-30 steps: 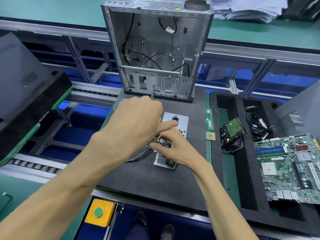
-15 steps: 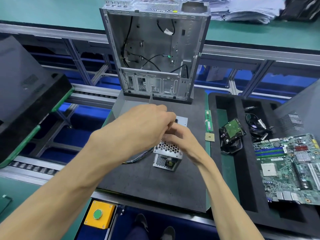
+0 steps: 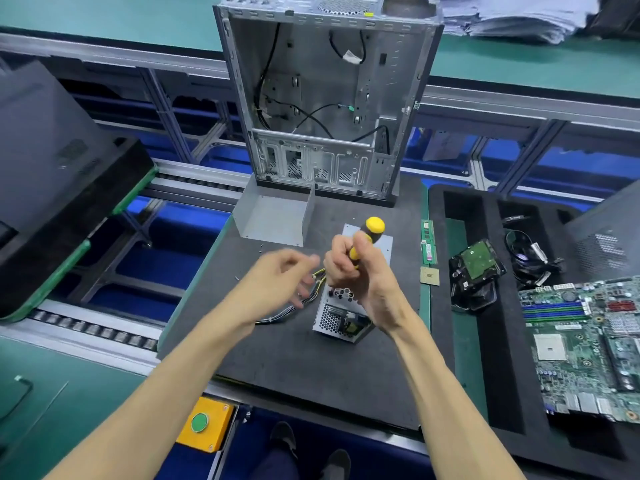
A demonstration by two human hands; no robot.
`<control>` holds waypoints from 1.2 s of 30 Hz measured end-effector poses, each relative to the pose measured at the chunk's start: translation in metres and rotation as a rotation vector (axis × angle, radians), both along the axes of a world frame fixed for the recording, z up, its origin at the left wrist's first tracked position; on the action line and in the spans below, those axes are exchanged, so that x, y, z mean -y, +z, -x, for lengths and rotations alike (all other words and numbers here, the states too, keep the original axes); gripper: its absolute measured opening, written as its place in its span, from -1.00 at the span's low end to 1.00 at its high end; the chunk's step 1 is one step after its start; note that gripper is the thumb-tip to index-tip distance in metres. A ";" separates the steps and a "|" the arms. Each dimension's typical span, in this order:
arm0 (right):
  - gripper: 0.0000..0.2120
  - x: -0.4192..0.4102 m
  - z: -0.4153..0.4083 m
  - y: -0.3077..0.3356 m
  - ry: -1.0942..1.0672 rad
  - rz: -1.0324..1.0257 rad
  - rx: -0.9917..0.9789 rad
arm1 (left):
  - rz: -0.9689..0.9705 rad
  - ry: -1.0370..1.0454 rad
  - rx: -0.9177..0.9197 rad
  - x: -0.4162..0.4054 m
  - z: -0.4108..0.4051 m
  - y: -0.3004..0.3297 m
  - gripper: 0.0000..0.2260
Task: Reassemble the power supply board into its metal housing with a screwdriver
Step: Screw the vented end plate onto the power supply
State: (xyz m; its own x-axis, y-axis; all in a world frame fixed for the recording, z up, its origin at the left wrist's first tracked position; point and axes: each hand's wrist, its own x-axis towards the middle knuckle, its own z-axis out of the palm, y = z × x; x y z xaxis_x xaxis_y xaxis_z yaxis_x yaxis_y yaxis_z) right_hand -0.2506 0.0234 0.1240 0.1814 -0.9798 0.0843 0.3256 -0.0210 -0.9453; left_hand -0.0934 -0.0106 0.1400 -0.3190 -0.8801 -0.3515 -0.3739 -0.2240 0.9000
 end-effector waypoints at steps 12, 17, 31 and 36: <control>-0.59 0.004 0.000 0.027 -0.070 0.029 0.094 | -0.444 0.116 -0.503 -0.025 -0.001 -0.054 -0.77; -0.74 0.012 -0.002 0.029 -0.180 0.041 0.153 | -0.372 0.112 -0.466 -0.031 0.004 -0.053 -0.85; -0.69 0.005 -0.011 0.028 -0.191 0.094 0.069 | -0.326 0.108 -0.407 -0.030 0.008 -0.051 -0.89; -0.61 0.006 -0.010 0.031 -0.240 0.070 0.019 | -0.321 0.110 -0.398 -0.032 0.010 -0.050 -0.84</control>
State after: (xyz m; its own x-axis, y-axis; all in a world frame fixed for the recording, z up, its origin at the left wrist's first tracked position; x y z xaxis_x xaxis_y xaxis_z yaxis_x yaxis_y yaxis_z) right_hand -0.2403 0.0174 0.1546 -0.0583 -0.9862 0.1547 0.3213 -0.1652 -0.9325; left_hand -0.1033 0.0213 0.0902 -0.3950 -0.7840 -0.4789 0.0246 -0.5302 0.8475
